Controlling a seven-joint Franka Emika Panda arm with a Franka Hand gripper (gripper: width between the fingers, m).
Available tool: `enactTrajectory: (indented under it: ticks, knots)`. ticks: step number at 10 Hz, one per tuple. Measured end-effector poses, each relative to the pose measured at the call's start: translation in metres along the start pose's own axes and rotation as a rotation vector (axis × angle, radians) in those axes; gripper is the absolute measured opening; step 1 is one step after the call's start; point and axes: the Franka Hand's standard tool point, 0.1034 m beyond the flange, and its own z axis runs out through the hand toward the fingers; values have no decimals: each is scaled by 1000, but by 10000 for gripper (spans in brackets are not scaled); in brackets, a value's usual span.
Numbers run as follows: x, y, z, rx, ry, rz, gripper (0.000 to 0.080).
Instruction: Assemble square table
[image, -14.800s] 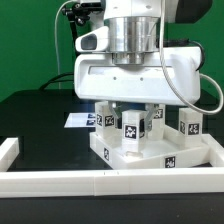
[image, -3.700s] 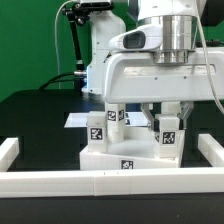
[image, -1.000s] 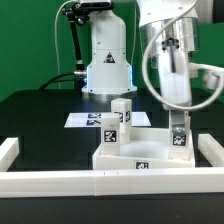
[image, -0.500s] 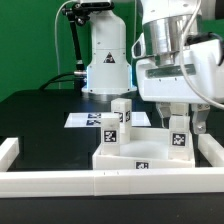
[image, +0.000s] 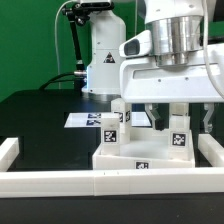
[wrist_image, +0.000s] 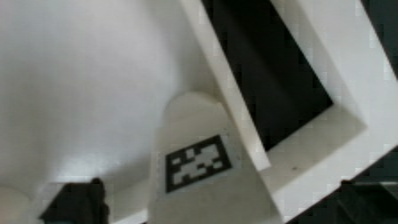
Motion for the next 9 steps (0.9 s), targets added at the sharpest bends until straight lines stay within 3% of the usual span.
enactTrajectory:
  ticks: [5,6,7,8,9]
  knots:
    - [2,1,-1,-5,3,-240,649]
    - [2,2,0,-6,3,-251,563]
    - [2,2,0,-6,3,-248,426]
    - [2,2,0,-6,3,-248,426]
    - [2,2,0,-6,3,-248,290]
